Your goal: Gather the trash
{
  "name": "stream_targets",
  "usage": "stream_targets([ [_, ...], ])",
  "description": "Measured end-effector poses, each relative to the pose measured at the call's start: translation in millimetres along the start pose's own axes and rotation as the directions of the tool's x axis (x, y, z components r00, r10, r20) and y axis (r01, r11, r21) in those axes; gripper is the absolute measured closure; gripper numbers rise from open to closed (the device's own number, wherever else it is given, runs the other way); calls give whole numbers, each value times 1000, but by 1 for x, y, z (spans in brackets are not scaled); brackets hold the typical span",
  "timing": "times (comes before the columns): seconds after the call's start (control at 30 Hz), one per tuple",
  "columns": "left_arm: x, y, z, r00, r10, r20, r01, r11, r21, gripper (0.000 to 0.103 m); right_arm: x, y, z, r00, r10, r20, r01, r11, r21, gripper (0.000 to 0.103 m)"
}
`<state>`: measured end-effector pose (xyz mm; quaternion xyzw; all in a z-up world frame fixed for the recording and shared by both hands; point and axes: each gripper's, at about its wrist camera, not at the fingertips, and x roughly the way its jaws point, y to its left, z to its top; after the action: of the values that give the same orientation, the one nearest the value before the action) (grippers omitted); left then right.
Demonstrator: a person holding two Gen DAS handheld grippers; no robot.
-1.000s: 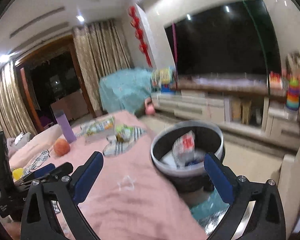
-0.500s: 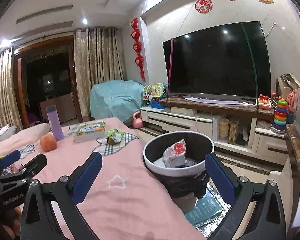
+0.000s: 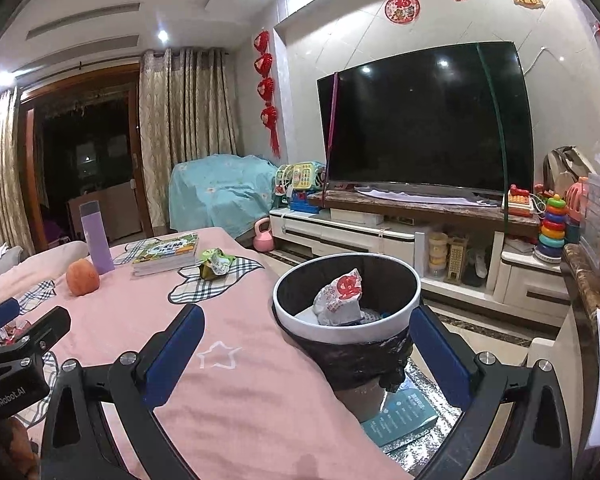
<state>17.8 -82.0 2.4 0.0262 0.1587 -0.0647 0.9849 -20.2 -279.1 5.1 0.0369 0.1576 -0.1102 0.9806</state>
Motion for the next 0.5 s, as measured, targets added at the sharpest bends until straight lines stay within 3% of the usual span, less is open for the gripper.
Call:
stream_targets([
  [0.5,-4,3,2,1000,-4,16,4,1000,-14,0,-3,3,2,1000,8,16,-8,1000,-4,0],
])
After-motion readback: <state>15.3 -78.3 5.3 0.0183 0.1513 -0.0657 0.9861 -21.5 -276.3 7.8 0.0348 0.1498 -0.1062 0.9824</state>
